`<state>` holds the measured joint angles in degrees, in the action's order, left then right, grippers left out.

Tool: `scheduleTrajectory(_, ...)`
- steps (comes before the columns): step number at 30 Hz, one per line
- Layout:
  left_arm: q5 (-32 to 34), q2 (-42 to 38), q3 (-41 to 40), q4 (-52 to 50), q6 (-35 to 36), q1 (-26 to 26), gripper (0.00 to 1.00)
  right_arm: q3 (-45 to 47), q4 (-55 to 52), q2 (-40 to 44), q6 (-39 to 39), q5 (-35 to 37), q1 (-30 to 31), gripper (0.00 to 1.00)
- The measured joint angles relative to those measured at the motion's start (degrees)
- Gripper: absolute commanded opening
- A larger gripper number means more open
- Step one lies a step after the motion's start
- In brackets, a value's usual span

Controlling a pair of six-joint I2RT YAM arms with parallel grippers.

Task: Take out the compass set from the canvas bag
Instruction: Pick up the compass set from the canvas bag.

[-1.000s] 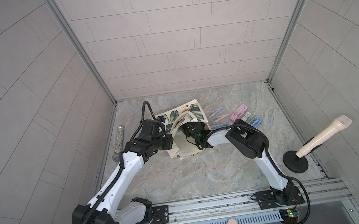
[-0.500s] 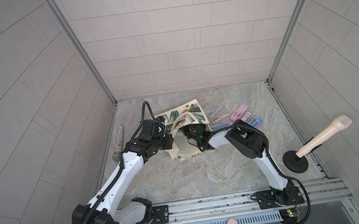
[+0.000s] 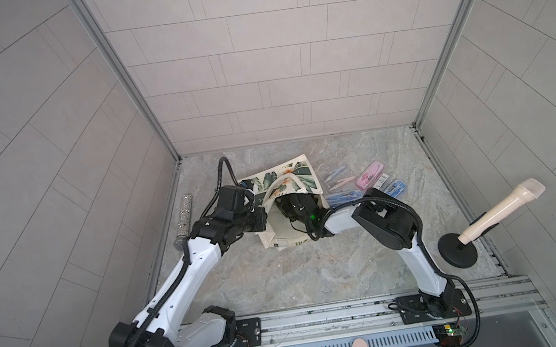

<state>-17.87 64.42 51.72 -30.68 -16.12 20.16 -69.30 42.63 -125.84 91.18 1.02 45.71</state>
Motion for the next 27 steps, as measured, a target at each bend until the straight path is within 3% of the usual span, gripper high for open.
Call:
scheduleTrajectory(7,1.4,0.1,0.4,-0.9,0.0,0.0,0.0,4.0,-4.4,6.4,-1.8,-2.7,4.1,0.13)
scheduleTrajectory(17,4.6,-0.5,1.5,-3.0,0.0,0.0,0.0,14.3,-14.0,23.3,-5.9,-3.7,11.7,0.12)
scheduleTrajectory(27,6.8,-2.5,1.6,-5.2,0.4,0.0,0.0,17.7,-43.0,47.3,-18.2,-4.0,14.8,0.12)
